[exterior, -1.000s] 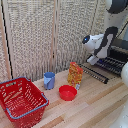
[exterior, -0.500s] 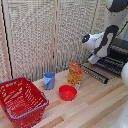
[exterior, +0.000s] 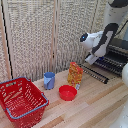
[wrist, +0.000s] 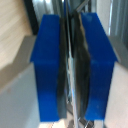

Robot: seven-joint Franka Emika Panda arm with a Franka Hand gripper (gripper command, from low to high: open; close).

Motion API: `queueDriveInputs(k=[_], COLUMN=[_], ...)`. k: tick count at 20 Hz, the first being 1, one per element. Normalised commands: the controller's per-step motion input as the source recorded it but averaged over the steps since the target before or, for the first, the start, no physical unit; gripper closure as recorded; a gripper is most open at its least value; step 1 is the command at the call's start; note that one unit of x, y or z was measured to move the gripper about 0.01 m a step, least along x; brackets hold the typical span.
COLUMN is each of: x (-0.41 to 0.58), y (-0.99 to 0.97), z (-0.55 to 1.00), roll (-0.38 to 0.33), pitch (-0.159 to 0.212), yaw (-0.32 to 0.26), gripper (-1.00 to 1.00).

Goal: Kindly position your hand close to the oven tray's handle. Softly yet firmly grasp the handle using your hand. Slowly and with caution, draw the tray out until it is fully stretched out.

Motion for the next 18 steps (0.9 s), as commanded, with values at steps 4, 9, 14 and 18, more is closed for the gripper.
queueDriveInputs(k=[4, 9, 14, 18], x=[0.0, 0.0, 0.011, 0.102], y=[0.69, 0.57, 0.2, 0.0], z=[0.04, 0.01, 0.06, 0.13], roll=[-0.015, -0.063, -0.037, -0.007], pitch=[0.0, 0.0, 0.0, 0.006], yaw=[-0.07, -0.075, -0.006, 0.047], gripper=[1.0, 1.0, -1.0, -1.0])
